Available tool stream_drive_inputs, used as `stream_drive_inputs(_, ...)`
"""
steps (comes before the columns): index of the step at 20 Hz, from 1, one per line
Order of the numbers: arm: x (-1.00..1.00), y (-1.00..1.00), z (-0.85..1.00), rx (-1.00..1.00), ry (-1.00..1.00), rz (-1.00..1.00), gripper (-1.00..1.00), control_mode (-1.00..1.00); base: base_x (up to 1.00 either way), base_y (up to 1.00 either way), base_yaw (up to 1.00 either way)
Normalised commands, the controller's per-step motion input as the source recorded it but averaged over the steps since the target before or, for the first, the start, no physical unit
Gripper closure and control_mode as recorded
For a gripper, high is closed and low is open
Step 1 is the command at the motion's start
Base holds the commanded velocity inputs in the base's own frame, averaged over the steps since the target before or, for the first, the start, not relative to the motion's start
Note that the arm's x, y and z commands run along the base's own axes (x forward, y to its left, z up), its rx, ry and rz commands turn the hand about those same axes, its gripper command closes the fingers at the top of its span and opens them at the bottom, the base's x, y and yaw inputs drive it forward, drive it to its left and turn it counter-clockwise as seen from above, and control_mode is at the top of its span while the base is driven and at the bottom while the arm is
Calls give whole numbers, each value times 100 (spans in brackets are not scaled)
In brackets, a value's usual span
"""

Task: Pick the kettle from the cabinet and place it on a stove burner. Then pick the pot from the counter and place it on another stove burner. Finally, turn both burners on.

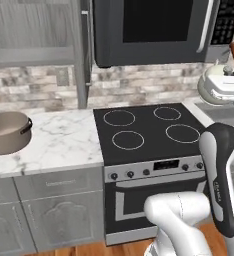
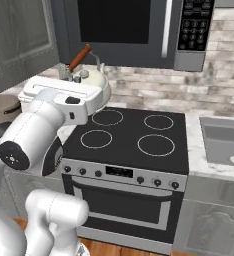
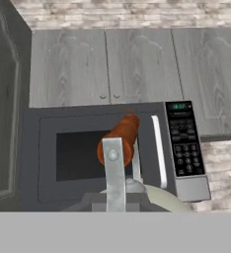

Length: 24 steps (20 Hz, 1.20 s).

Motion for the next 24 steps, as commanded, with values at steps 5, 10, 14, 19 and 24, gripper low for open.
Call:
stream_drive_inputs(5, 0, 0, 0, 0, 0, 0, 100, 100, 43, -29, 5)
stream_drive_inputs(10, 0, 0, 0, 0, 0, 0, 100, 100, 44, -26, 5)
stream_drive_inputs(14, 0, 0, 0, 0, 0, 0, 100, 100, 45, -23, 6)
stream_drive_inputs(19, 0, 0, 0, 0, 0, 0, 100, 100, 50, -20, 7)
stream_drive_inputs(24, 0, 0, 0, 0, 0, 0, 100, 100, 55, -20, 6)
